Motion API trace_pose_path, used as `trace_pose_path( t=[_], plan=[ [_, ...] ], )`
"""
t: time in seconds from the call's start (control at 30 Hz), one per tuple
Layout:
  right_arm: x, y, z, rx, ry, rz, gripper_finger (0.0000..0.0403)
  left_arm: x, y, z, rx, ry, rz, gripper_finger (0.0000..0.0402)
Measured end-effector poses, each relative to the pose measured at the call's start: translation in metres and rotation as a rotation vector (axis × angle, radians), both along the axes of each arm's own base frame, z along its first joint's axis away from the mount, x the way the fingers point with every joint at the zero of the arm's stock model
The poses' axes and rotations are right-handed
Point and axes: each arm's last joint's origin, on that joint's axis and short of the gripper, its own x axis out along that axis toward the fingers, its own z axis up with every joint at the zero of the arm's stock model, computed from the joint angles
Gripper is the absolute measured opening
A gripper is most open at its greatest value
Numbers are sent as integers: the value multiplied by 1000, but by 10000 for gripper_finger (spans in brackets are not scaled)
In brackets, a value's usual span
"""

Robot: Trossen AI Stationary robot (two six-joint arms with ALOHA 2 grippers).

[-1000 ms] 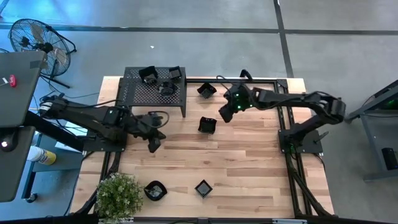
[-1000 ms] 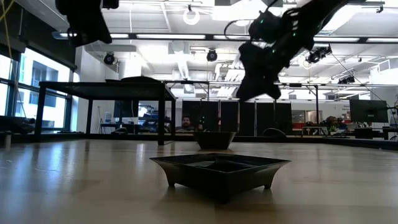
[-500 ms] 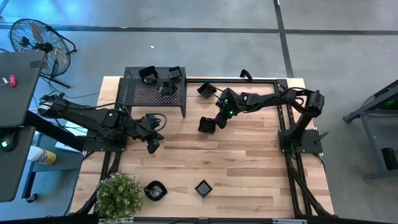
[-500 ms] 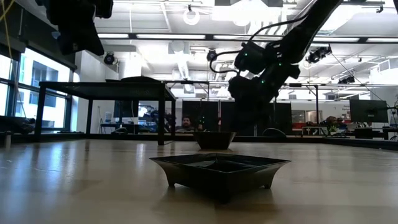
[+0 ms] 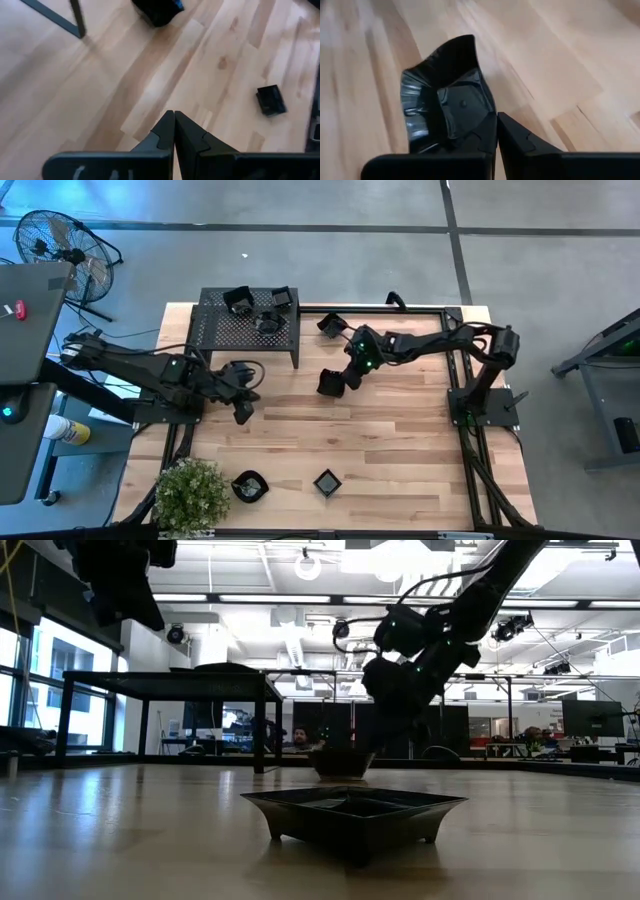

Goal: Pick & Place Mini shaped plates
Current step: Stack the square plate on top of the other square plates on the shelf

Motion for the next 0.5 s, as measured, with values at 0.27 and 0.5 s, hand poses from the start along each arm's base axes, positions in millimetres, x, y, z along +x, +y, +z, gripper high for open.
trace_pose_path(
  t=[0.27, 0.5],
  plan=[
    [8, 28, 38, 27, -113, -52, 5, -18, 6, 8, 28, -34, 37, 0],
    [50, 76, 51, 6, -157, -115, 4, -31, 10, 13, 50, -55, 72, 0]
  ],
)
